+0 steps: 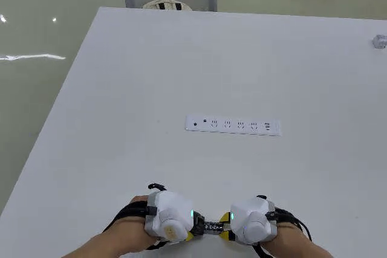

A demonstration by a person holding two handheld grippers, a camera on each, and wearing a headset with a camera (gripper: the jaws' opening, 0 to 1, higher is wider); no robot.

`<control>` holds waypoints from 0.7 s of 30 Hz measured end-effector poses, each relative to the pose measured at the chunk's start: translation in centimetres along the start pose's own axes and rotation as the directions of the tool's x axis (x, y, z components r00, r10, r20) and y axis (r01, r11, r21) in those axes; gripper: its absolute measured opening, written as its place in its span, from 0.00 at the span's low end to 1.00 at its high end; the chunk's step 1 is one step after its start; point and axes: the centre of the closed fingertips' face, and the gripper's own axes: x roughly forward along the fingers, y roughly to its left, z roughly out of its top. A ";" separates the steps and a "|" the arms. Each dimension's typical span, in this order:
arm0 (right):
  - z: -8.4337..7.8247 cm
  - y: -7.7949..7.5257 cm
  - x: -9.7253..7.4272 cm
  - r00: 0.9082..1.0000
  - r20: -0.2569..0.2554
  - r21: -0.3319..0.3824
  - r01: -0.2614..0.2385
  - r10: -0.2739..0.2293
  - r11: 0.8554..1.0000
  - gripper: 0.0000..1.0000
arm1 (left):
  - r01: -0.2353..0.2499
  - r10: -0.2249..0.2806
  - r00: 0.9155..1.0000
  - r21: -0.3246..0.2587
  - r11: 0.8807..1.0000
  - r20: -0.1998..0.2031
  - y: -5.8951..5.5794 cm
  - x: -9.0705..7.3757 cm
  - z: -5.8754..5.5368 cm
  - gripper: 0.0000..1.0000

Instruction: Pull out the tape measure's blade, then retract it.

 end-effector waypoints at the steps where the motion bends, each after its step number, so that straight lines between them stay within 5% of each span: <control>1: -0.1 0.0 0.0 1.000 -0.001 0.003 0.000 0.000 1.000 0.12 | 0.000 0.000 1.000 0.000 1.000 0.000 0.0 0.0 0.0 0.32; 21: -2.0 0.2 -1.2 1.000 -0.016 0.027 0.014 -0.014 1.000 0.12 | 0.007 -0.007 1.000 0.007 1.000 -0.008 0.0 0.1 0.0 0.32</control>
